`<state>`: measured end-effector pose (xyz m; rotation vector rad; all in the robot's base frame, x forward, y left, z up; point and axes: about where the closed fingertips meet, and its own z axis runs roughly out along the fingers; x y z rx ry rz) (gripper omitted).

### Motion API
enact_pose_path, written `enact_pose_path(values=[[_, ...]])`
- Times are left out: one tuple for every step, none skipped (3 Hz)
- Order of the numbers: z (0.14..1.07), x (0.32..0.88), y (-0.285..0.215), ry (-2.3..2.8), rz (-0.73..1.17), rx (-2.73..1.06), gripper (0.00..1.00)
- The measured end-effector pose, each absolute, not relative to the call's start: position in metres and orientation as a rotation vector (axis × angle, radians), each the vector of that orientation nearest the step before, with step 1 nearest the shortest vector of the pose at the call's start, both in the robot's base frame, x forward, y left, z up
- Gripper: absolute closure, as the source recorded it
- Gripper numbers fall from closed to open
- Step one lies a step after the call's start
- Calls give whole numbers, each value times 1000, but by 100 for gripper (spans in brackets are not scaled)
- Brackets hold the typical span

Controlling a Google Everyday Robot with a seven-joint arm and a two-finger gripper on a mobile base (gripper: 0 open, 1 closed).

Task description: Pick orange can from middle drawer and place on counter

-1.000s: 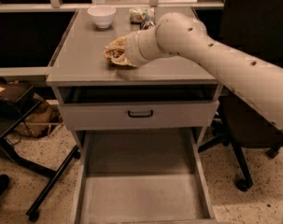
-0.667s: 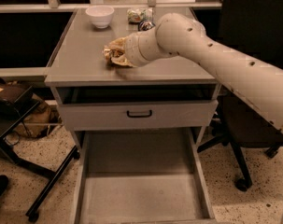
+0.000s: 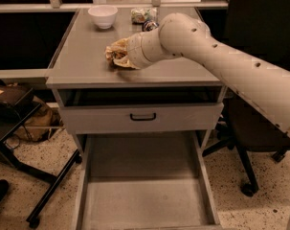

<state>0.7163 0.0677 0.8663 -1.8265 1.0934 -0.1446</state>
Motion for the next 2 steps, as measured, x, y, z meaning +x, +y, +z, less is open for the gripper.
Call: enact_pose_path(values=[[866,716,68,1093,-145,-1826,35],[866,716,68,1093,-145,-1826,12]])
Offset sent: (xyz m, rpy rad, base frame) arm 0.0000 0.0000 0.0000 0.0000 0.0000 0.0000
